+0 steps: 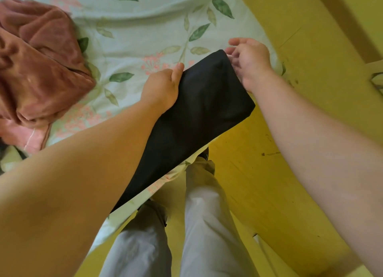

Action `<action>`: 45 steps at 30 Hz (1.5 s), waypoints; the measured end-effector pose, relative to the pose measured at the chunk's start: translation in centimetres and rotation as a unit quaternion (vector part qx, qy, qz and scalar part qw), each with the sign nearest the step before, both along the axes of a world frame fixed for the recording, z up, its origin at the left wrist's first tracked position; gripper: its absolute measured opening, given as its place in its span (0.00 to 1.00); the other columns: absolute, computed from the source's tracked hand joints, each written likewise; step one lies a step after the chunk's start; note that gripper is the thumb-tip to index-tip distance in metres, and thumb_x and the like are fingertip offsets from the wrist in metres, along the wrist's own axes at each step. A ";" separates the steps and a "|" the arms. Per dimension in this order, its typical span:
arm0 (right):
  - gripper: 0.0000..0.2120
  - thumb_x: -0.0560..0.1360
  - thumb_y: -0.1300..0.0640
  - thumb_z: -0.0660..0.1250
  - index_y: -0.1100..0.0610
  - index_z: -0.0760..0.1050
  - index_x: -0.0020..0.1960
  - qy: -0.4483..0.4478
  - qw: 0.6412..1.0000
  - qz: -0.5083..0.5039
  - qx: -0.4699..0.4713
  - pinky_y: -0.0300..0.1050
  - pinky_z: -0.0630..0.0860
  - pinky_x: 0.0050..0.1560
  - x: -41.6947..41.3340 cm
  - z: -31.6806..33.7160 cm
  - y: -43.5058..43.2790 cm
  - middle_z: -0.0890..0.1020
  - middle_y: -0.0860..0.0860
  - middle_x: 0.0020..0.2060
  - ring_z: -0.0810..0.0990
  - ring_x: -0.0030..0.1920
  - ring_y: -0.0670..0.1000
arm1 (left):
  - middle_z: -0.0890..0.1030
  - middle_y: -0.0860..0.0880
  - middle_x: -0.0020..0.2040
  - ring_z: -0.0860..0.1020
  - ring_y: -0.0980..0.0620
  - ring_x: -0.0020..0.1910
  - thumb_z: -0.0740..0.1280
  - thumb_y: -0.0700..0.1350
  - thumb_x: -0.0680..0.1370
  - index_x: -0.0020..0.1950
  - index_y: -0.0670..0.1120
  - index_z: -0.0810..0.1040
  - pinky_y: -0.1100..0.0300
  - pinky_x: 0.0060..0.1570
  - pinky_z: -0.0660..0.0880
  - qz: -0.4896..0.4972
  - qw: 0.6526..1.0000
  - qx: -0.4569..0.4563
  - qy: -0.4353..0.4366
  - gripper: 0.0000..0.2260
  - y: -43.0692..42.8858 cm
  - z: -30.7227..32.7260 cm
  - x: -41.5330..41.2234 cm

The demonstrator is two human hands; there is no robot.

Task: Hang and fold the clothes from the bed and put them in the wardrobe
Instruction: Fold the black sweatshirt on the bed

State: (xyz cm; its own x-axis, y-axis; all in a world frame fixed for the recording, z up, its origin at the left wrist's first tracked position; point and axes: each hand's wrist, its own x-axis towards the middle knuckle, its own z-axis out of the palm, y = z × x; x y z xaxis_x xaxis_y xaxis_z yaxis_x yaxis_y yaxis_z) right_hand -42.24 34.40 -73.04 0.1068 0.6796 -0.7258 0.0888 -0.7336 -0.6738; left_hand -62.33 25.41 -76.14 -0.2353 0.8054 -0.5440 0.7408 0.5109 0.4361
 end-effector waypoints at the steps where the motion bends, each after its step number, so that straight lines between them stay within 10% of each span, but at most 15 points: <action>1: 0.12 0.77 0.64 0.60 0.58 0.79 0.56 -0.062 0.997 0.004 0.039 0.42 0.77 0.45 0.0 0.0 -0.1 0.82 0.52 0.47 0.80 0.43 0.49 | 0.75 0.51 0.37 0.74 0.50 0.37 0.48 0.64 0.84 0.41 0.49 0.70 0.57 0.35 0.66 0.002 1.000 0.017 0.016 0.24 -0.4 0.0 0.2; 4: 0.12 0.78 0.53 0.62 0.55 0.78 0.57 -0.326 0.880 0.155 0.308 0.40 0.73 0.53 -0.5 0.4 -2.0 0.80 0.49 0.54 0.78 0.53 0.48 | 0.79 0.51 0.49 0.77 0.48 0.48 0.52 0.63 0.83 0.56 0.49 0.72 0.51 0.50 0.73 -0.001 0.994 0.084 0.068 0.20 -2.5 0.0 0.9; 6: 0.13 0.81 0.53 0.61 0.58 0.80 0.58 -0.352 0.770 0.245 0.474 0.46 0.73 0.59 -2.0 0.1 -3.6 0.81 0.52 0.56 0.79 0.58 0.54 | 0.77 0.49 0.62 0.75 0.46 0.61 0.52 0.62 0.83 0.66 0.47 0.71 0.49 0.63 0.69 -0.024 0.987 0.120 0.105 0.23 -4.5 -0.2 1.1; 8: 0.19 0.84 0.50 0.56 0.58 0.77 0.67 -0.349 0.730 0.385 0.444 0.53 0.68 0.70 -2.7 -1.4 -4.6 0.79 0.53 0.65 0.73 0.70 0.57 | 0.72 0.47 0.71 0.70 0.46 0.70 0.50 0.63 0.84 0.74 0.47 0.66 0.48 0.71 0.63 -0.053 0.983 0.119 0.131 0.26 -6.8 -0.4 0.7; 12: 0.28 0.85 0.42 0.43 0.51 0.54 0.82 -0.412 0.729 0.506 0.208 0.57 0.48 0.80 -0.9 -4.8 -4.6 0.56 0.48 0.81 0.50 0.81 0.51 | 0.57 0.48 0.82 0.54 0.47 0.81 0.44 0.66 0.83 0.81 0.49 0.52 0.46 0.80 0.49 -0.082 0.981 0.047 0.168 0.32 -11.2 -1.5 -1.7; 16: 0.30 0.81 0.34 0.46 0.51 0.66 0.73 -0.484 0.706 0.468 0.219 0.58 0.65 0.67 -1.7 -5.0 -4.0 0.70 0.54 0.70 0.68 0.70 0.58 | 0.45 0.49 0.84 0.44 0.49 0.82 0.42 0.67 0.83 0.83 0.49 0.44 0.46 0.79 0.40 -0.114 0.969 0.042 0.214 0.33 -14.2 -1.8 -3.4; 22: 0.46 0.70 0.20 0.49 0.59 0.75 0.62 -0.466 0.796 0.385 0.023 0.59 0.70 0.63 -1.4 -3.5 -3.8 0.73 0.59 0.64 0.71 0.66 0.62 | 0.44 0.48 0.84 0.42 0.47 0.82 0.45 0.65 0.84 0.83 0.47 0.45 0.40 0.78 0.41 -0.106 0.958 0.045 0.264 0.33 -21.0 -1.3 -3.2; 26: 0.38 0.73 0.22 0.52 0.58 0.76 0.47 -0.392 0.842 0.367 0.054 0.52 0.73 0.48 -1.0 -2.9 -2.8 0.79 0.53 0.45 0.79 0.52 0.60 | 0.43 0.48 0.84 0.41 0.46 0.82 0.44 0.66 0.83 0.84 0.48 0.45 0.37 0.78 0.43 -0.043 0.962 0.030 0.267 0.34 -21.8 -2.1 -1.9; 31: 0.47 0.66 0.18 0.54 0.54 0.75 0.66 -0.300 0.905 0.294 -0.063 0.52 0.73 0.61 -0.1 -1.9 -2.5 0.80 0.53 0.60 0.78 0.58 0.59 | 0.43 0.49 0.84 0.41 0.46 0.82 0.43 0.66 0.83 0.84 0.49 0.45 0.36 0.78 0.45 -0.049 0.965 0.040 0.254 0.34 -21.9 -2.9 -2.2; 36: 0.32 0.68 0.21 0.60 0.50 0.76 0.45 -0.217 0.932 0.280 -0.075 0.47 0.77 0.42 0.2 -1.2 -3.6 0.82 0.48 0.45 0.81 0.47 0.54 | 0.45 0.50 0.84 0.42 0.47 0.82 0.43 0.67 0.83 0.83 0.51 0.44 0.38 0.79 0.43 -0.046 0.973 0.036 0.224 0.33 -21.9 -2.2 -2.4; 45: 0.25 0.76 0.39 0.64 0.52 0.67 0.66 -0.497 0.789 0.288 0.219 0.57 0.67 0.63 -2.9 -0.1 -12.8 0.69 0.55 0.67 0.70 0.66 0.59 | 0.74 0.47 0.70 0.71 0.42 0.69 0.56 0.70 0.78 0.73 0.53 0.70 0.41 0.68 0.64 0.012 0.988 -0.017 0.153 0.30 -17.1 0.8 -10.6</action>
State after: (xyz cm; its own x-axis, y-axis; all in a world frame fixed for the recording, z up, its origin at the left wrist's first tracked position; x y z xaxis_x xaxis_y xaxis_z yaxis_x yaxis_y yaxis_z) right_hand -45.14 21.56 -73.16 0.0585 0.9854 -0.1602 0.9665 -0.0960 -0.2381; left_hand -72.98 8.29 -75.30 -0.4122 0.7797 -0.4714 0.8229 0.5407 0.1746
